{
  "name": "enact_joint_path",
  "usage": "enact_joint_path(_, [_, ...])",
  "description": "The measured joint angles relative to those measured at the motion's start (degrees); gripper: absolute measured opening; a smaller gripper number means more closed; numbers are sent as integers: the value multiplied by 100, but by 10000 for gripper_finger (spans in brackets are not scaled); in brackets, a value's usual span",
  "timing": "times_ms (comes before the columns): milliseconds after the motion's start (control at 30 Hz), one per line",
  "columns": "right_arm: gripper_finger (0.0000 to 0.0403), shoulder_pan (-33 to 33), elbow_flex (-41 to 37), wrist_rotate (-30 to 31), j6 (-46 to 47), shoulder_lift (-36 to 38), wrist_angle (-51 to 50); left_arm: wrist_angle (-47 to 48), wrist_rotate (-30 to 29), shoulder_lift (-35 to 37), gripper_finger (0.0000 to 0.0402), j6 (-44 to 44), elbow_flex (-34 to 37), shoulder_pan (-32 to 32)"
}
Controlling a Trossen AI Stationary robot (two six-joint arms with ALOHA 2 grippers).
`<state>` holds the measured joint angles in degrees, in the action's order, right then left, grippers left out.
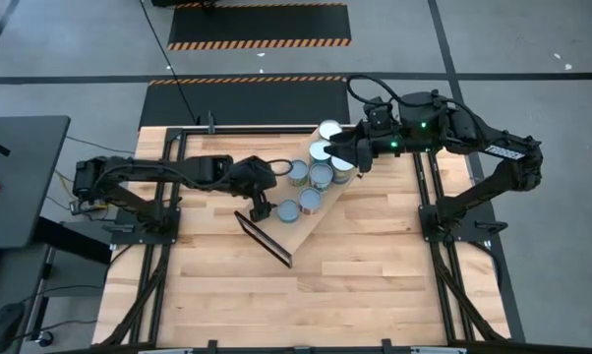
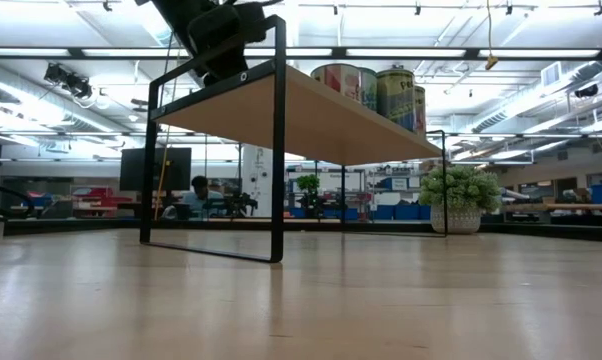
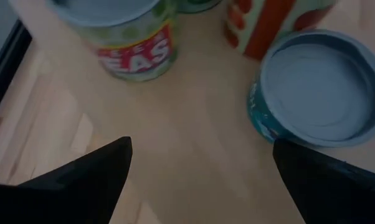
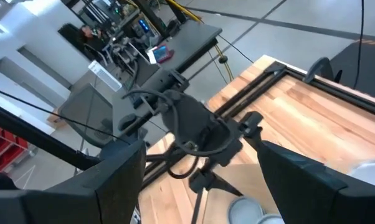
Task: Pick and place cans onto a shelf
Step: Put the canned tuna on the shelf, then adjust the canned goods on the shelf
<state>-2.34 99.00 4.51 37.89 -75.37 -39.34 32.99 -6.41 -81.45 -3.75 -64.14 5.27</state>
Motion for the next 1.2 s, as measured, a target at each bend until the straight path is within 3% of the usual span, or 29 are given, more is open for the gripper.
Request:
enact_joint_path(233, [315, 177, 2, 42, 4, -28, -717, -179, -41, 0, 396, -151, 2, -190])
enact_joint_path(533, [315, 468, 0, 669, 111, -57, -1869, -276, -216, 122, 396, -187, 2, -244])
enact_joint_path(833, [315, 658, -341, 693, -109, -261, -1990, -645, -215, 134, 396, -158, 2, -146])
enact_joint_path(1067, [315, 721, -681, 645, -721, -445, -1945, -911, -215, 136, 396, -111, 2, 5])
enact_joint_path(1200, [315, 729, -833, 649, -1584, -595, -1951, -818, -217, 139, 396, -83, -151, 42])
